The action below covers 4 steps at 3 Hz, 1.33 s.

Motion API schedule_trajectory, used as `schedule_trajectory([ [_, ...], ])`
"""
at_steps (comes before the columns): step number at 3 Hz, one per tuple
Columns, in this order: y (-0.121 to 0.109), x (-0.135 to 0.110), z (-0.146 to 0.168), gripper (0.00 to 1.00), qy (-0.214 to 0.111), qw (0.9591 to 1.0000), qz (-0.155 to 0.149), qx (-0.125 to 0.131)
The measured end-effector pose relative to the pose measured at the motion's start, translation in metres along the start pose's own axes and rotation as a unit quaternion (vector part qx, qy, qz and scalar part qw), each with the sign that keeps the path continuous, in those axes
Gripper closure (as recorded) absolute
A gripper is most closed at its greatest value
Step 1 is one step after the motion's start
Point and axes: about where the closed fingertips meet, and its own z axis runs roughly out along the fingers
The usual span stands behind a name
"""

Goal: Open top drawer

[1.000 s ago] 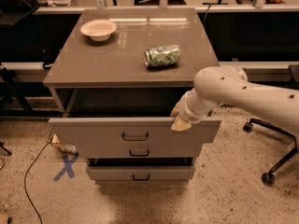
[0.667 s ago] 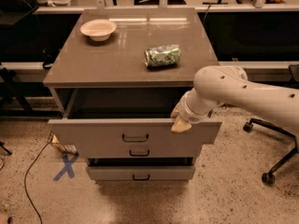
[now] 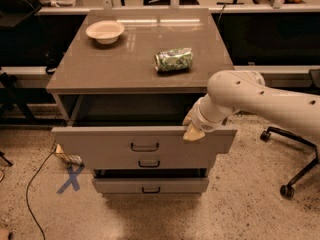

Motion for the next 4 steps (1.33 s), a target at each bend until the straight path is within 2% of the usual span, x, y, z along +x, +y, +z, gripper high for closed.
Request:
schedule_trajectory([
  [2, 0.0015, -0.0008, 0.0018, 0.15, 0.000, 1.0000, -0.001, -0.002],
  [3, 0.0022, -0.0013, 0.0027, 0.00, 0.000, 1.0000, -0.002, -0.003],
  [4, 0.0031, -0.0025, 0.0030, 0.00, -0.002, 1.0000, -0.005, -0.007],
])
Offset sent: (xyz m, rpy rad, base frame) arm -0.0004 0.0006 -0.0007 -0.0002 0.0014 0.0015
